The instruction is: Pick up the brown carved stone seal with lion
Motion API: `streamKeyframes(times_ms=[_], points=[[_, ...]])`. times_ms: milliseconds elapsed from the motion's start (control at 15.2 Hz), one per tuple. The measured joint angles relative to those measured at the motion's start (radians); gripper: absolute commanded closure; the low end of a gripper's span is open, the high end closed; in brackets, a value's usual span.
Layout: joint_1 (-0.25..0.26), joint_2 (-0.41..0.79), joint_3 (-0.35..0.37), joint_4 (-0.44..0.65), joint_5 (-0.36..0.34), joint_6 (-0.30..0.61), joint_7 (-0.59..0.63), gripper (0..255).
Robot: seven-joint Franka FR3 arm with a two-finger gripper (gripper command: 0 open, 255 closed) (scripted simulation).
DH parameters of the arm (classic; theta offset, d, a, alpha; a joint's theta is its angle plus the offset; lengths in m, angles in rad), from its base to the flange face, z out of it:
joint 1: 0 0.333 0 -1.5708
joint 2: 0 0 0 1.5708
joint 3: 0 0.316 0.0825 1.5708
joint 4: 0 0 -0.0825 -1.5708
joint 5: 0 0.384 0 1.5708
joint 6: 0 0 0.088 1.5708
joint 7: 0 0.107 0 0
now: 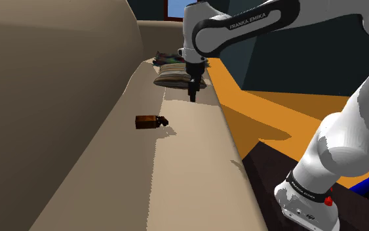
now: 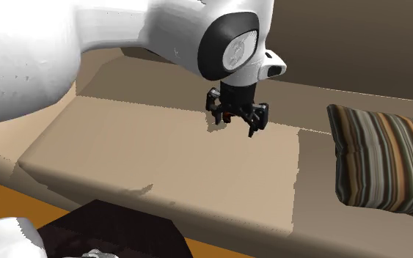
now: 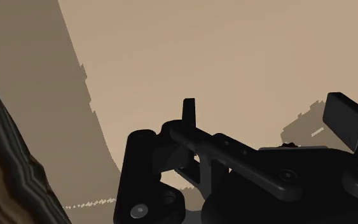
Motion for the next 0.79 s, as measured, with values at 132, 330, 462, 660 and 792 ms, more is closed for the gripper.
streamKeyframes(times_ms=[132,330,462,660,792], points=[[0.011,0.064,0.011,0.042,-0.004,0.026,-0.026,0],[0.033,0.148,0.032,0.104,-0.011,0.053,-0.056,0],[0.045,0.204,0.044,0.158,-0.017,0.058,-0.082,0],[0.065,0.303,0.062,0.242,-0.031,0.078,-0.118,0],[0.079,0.359,0.075,0.288,-0.041,0.091,-0.140,0]])
